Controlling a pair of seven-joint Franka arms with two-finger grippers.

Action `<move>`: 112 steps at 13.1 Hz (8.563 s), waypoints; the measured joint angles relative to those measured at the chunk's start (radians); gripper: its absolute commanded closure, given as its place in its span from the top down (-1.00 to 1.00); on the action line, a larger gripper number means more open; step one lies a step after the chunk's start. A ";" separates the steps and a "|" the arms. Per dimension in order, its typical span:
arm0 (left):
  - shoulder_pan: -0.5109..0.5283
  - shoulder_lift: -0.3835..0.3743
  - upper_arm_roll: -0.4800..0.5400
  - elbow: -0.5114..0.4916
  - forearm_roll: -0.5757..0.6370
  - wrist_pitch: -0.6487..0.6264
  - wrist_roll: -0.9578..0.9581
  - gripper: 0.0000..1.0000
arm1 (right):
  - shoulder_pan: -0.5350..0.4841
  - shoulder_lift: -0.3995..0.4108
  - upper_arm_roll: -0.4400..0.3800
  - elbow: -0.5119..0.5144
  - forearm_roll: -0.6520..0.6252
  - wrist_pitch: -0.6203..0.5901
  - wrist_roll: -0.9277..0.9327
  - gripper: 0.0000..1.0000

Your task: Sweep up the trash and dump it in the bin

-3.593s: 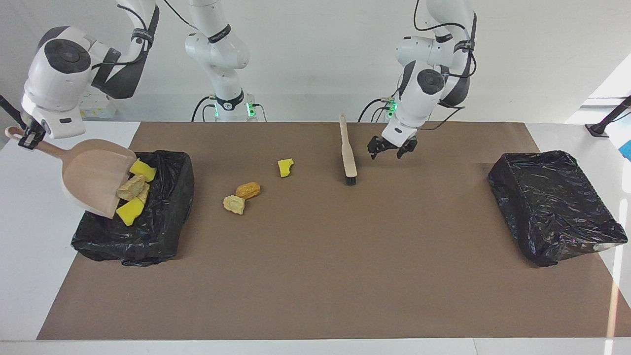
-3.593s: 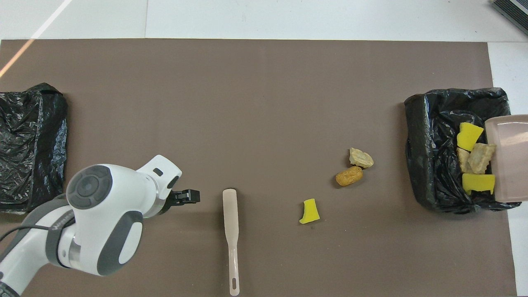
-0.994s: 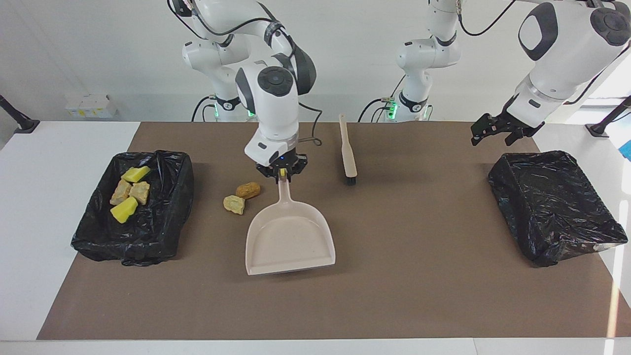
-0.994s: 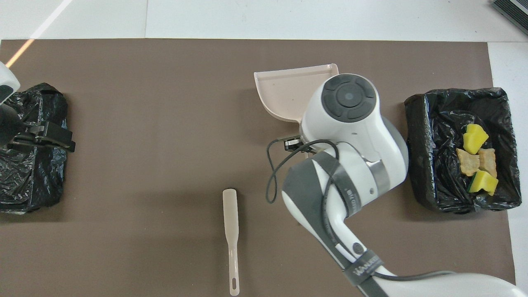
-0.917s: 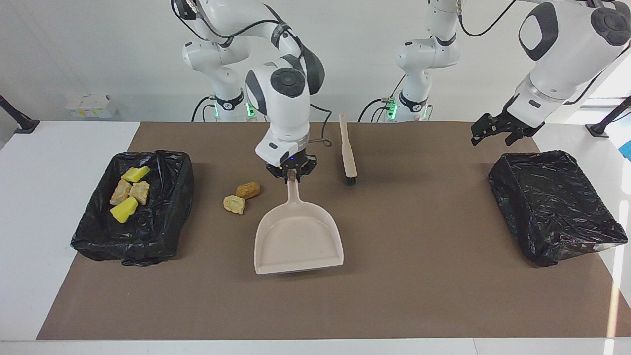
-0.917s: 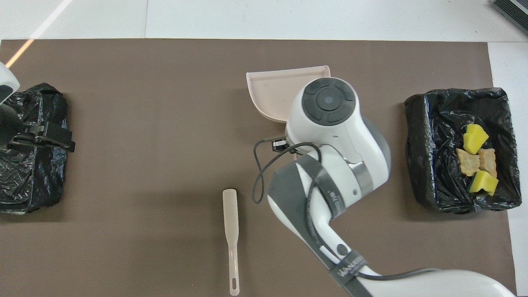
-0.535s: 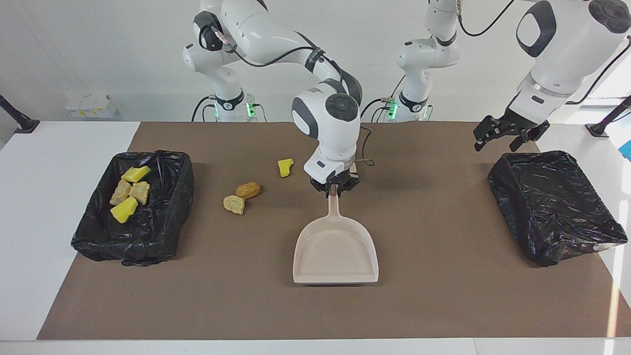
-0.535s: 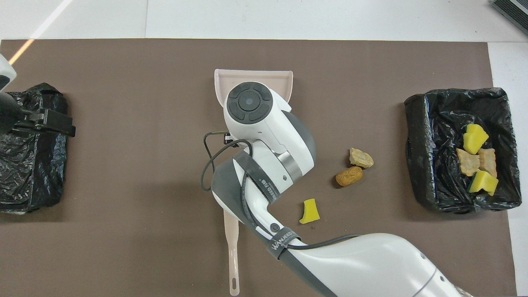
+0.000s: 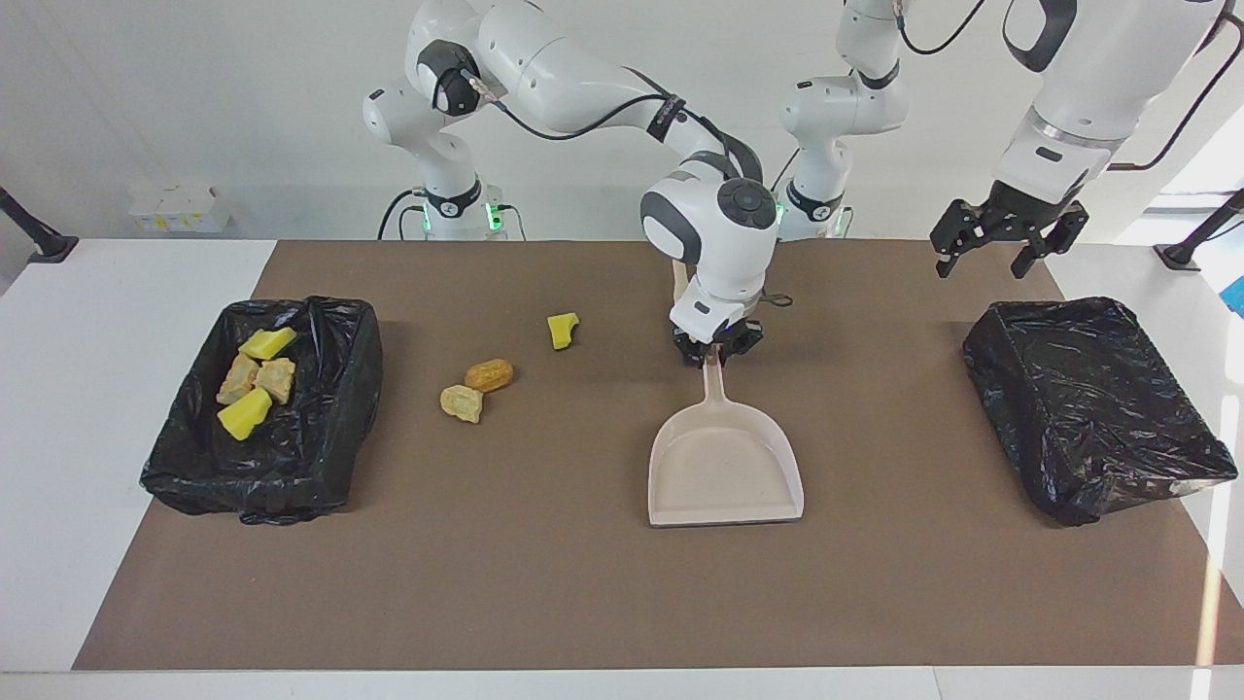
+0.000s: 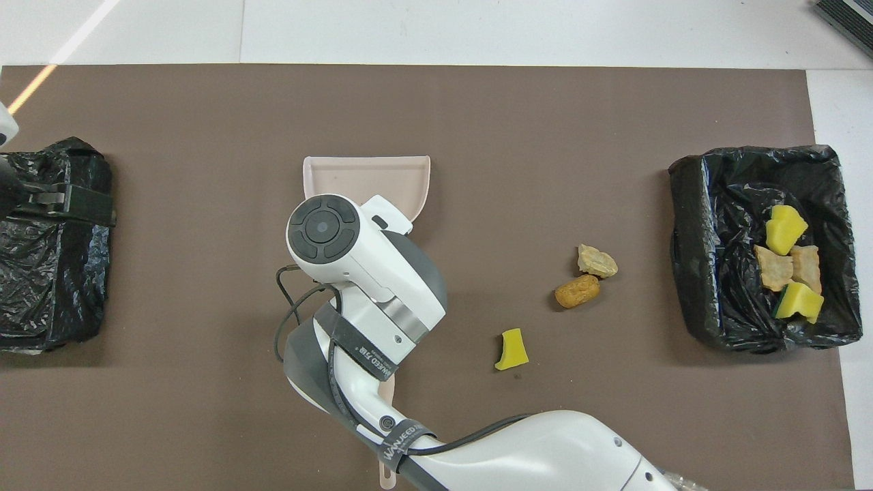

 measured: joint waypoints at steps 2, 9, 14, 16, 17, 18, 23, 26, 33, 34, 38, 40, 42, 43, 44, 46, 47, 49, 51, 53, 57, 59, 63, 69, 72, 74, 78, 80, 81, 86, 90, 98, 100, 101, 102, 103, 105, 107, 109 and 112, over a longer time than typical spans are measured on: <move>0.000 0.000 -0.001 0.000 0.000 -0.001 0.000 1.00 | -0.026 -0.001 -0.001 -0.024 0.019 0.023 -0.060 -1.00; 0.002 0.000 0.005 0.000 0.000 -0.001 0.000 1.00 | -0.044 -0.010 -0.004 -0.028 0.034 0.021 -0.092 0.40; 0.002 0.000 0.005 0.000 0.000 -0.001 -0.001 1.00 | -0.096 -0.091 -0.009 -0.029 0.035 -0.025 -0.103 1.00; 0.002 0.000 0.005 0.000 0.000 -0.001 -0.001 1.00 | -0.123 -0.137 -0.013 -0.029 0.035 -0.064 -0.105 1.00; 0.002 0.000 0.004 0.000 0.000 -0.001 0.000 1.00 | -0.157 -0.165 -0.011 -0.029 0.036 -0.092 -0.123 1.00; 0.001 0.000 0.003 0.000 0.000 -0.001 0.000 1.00 | -0.182 -0.189 -0.010 -0.030 0.037 -0.126 -0.152 1.00; 0.001 0.000 -0.001 0.000 0.000 0.000 0.074 1.00 | -0.198 -0.258 -0.003 -0.037 0.152 -0.289 -0.166 1.00; 0.001 0.000 0.000 0.000 0.000 -0.001 0.080 1.00 | -0.135 -0.333 0.004 -0.155 0.165 -0.262 -0.064 1.00; 0.002 0.000 0.001 -0.004 0.000 0.000 0.089 1.00 | 0.084 -0.580 0.022 -0.725 0.169 0.146 0.087 1.00; 0.001 0.001 0.000 -0.004 0.000 0.000 0.089 1.00 | 0.106 -0.584 0.022 -0.756 0.169 0.151 0.111 1.00; -0.006 0.034 -0.017 -0.004 -0.001 0.021 0.087 1.00 | 0.196 -0.585 0.023 -0.918 0.169 0.339 0.171 0.70; -0.029 0.059 -0.022 -0.005 -0.001 0.079 0.081 1.00 | 0.201 -0.585 0.022 -0.940 0.169 0.355 0.171 0.16; -0.046 0.081 -0.024 -0.008 -0.003 0.130 0.079 1.00 | 0.202 -0.585 0.022 -0.947 0.169 0.355 0.171 -0.03; -0.050 0.088 -0.024 -0.010 -0.006 0.152 0.079 1.00 | 0.204 -0.585 0.022 -0.950 0.169 0.355 0.171 -0.03; -0.052 0.091 -0.024 -0.014 -0.009 0.167 0.079 1.00 | 0.204 -0.585 0.022 -0.951 0.169 0.355 0.171 -0.02; -0.052 0.092 -0.024 -0.019 -0.010 0.176 0.079 1.00 | 0.205 -0.585 0.022 -0.952 0.169 0.355 0.171 -0.02; -0.052 0.092 -0.024 -0.022 -0.011 0.178 0.079 1.00 | 0.205 -0.585 0.022 -0.952 0.169 0.356 0.171 -0.02; -0.052 0.092 -0.024 -0.028 -0.012 0.184 0.079 1.00 | 0.205 -0.585 0.022 -0.952 0.169 0.357 0.171 -0.02; -0.052 0.092 -0.024 -0.035 -0.013 0.190 0.079 1.00 | 0.206 -0.585 0.022 -0.952 0.169 0.357 0.171 -0.25; -0.053 0.092 -0.024 -0.050 -0.013 0.212 0.079 1.00 | 0.206 -0.585 0.022 -0.952 0.169 0.357 0.162 -1.00; -0.061 0.094 -0.026 -0.073 -0.034 0.236 0.079 1.00 | 0.207 -0.584 0.022 -0.950 0.169 0.363 0.146 -1.00; -0.083 0.104 -0.026 -0.082 -0.038 0.258 0.076 1.00 | 0.206 -0.584 0.020 -0.944 0.169 0.370 0.152 -1.00; -0.160 0.160 -0.027 -0.116 -0.038 0.329 0.033 1.00 | 0.160 -0.630 0.006 -0.921 0.169 0.350 0.178 -1.00; -0.312 0.271 -0.028 -0.144 -0.027 0.458 -0.204 1.00 | 0.000 -0.827 0.000 -0.987 0.134 0.147 0.179 -1.00; -0.385 0.313 -0.029 -0.150 0.001 0.506 -0.343 1.00 | -0.011 -0.898 0.001 -1.081 0.090 0.109 0.284 -1.00; -0.442 0.328 -0.029 -0.180 0.013 0.544 -0.452 1.00 | -0.035 -0.931 0.001 -1.138 0.082 0.100 0.341 -1.00; -0.493 0.332 -0.029 -0.286 0.033 0.609 -0.577 0.37 | -0.036 -0.964 0.012 -1.169 0.091 0.053 0.545 -1.00; -0.507 0.326 -0.030 -0.309 0.034 0.627 -0.618 0.26 | 0.029 -0.956 0.016 -1.173 0.108 0.100 0.613 -1.00; -0.511 0.323 -0.030 -0.312 0.034 0.627 -0.626 0.26 | 0.071 -0.947 0.017 -1.176 0.111 0.143 0.618 -1.00; -0.511 0.318 -0.026 -0.312 0.034 0.627 -0.629 0.12 | 0.148 -0.932 0.023 -1.177 0.111 0.183 0.346 -1.00; -0.511 0.318 -0.026 -0.312 0.035 0.627 -0.629 -0.37 | 0.109 -0.932 0.016 -1.181 0.117 0.097 -0.093 -1.00; -0.510 0.312 -0.019 -0.313 0.040 0.617 -0.596 -1.00 | -0.006 -0.945 0.012 -1.234 0.114 0.019 -0.554 -1.00; -0.497 0.308 0.000 -0.308 0.040 0.618 -0.507 -1.00 | -0.041 -0.946 0.013 -1.238 0.098 0.019 -0.599 -1.00; -0.470 0.306 0.005 -0.299 0.041 0.618 -0.446 -1.00 | -0.071 -0.946 0.012 -1.242 0.081 0.023 -0.619 -1.00; -0.436 0.304 0.008 -0.288 0.042 0.618 -0.370 -1.00 | -0.101 -0.944 0.011 -1.246 0.072 0.038 -0.627 -1.00; -0.400 0.304 0.010 -0.274 0.042 0.616 -0.296 -1.00 | -0.126 -0.940 0.011 -1.249 0.070 0.057 -0.631 -1.00; -0.335 0.301 0.012 -0.248 0.042 0.594 -0.193 -1.00 | -0.169 -0.929 0.010 -1.251 0.069 0.084 -0.638 -1.00; -0.277 0.287 0.013 -0.228 0.042 0.540 -0.067 -1.00 | -0.212 -0.926 0.010 -1.246 0.069 0.096 -0.638 -1.00; -0.220 0.251 0.014 -0.216 0.042 0.466 0.078 -1.00 | -0.278 -0.926 0.009 -1.240 0.068 0.096 -0.644 -1.00; -0.159 0.196 0.015 -0.214 0.042 0.395 0.278 -1.00 | -0.311 -0.926 0.009 -1.224 0.069 0.094 -0.603 -1.00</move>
